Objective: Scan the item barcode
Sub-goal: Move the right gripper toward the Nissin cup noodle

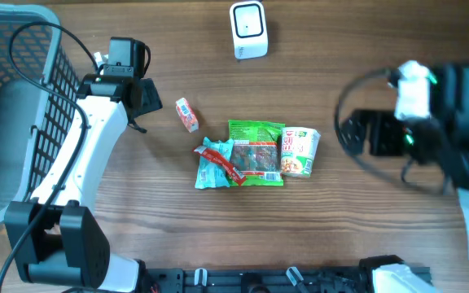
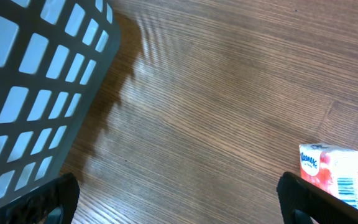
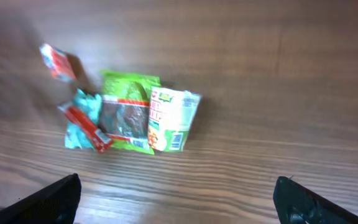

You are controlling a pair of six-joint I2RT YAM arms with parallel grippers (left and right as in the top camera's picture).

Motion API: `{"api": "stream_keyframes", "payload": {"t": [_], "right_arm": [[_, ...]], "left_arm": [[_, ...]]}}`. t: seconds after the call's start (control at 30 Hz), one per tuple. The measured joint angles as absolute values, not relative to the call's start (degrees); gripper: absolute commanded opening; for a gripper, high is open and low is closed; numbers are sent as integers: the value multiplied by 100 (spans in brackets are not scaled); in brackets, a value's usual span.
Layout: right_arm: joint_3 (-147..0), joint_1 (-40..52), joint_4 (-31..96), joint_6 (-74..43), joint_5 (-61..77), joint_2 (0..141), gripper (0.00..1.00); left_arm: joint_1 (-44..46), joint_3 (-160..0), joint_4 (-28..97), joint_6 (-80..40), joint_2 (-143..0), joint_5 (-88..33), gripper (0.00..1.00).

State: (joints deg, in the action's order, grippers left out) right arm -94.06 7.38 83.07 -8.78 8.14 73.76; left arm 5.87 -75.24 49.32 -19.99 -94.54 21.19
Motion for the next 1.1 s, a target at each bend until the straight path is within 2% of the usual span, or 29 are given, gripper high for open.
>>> {"api": "stream_keyframes", "payload": {"t": [0.2, 0.53, 1.1], "right_arm": [[-9413, 738, 8195, -875, 1138, 8468, 95], [-9262, 738, 7605, -1061, 1251, 8862, 95], [-5878, 738, 4729, -1599, 2099, 8895, 96]], "left_arm": [[587, -7524, 4930, -1999, -9454, 2119, 100], [587, -7524, 4930, -1999, -9454, 2119, 100], [587, -7524, 4932, -1999, -9454, 2119, 100]]}}
